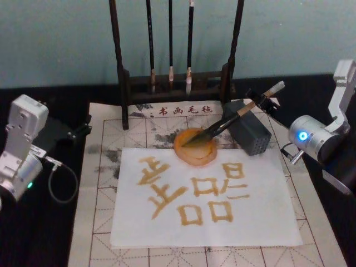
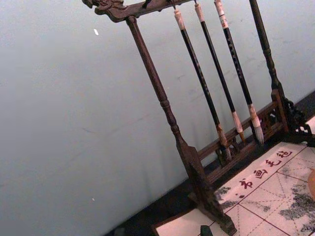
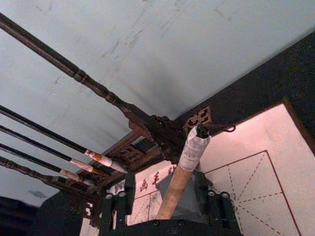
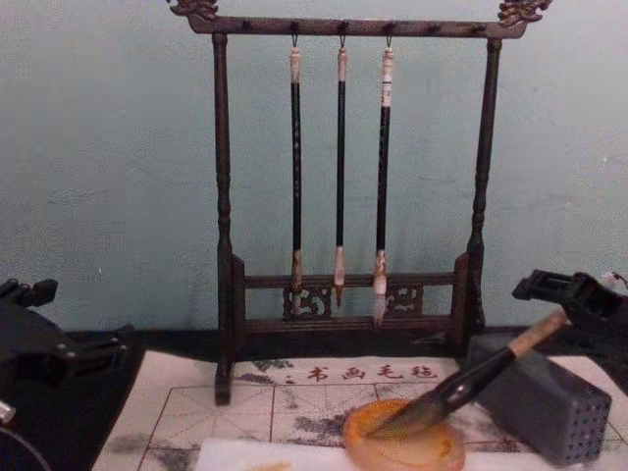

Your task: Pick up the brush from the inkstone, write on the paper, then place the brush back to its original position.

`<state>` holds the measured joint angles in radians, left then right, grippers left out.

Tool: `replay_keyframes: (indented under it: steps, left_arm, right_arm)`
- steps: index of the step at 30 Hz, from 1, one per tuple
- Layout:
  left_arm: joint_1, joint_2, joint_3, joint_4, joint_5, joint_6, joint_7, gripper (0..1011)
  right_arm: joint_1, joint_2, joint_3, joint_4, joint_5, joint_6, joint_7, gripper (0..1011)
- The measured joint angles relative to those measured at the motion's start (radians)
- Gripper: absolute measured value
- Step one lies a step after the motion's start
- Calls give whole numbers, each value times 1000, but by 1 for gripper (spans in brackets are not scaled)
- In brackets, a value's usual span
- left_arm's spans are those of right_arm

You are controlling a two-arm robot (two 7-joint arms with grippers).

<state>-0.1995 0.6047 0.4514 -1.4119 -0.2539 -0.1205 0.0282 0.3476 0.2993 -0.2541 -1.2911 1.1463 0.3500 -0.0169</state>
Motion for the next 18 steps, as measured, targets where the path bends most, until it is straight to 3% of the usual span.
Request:
replay_keyframes:
  steps: [18]
  left_arm:
    - [0,0,0,0,0,0,0,1001]
  right_arm:
    - [-1,0,1,-1,-1,2,1,262]
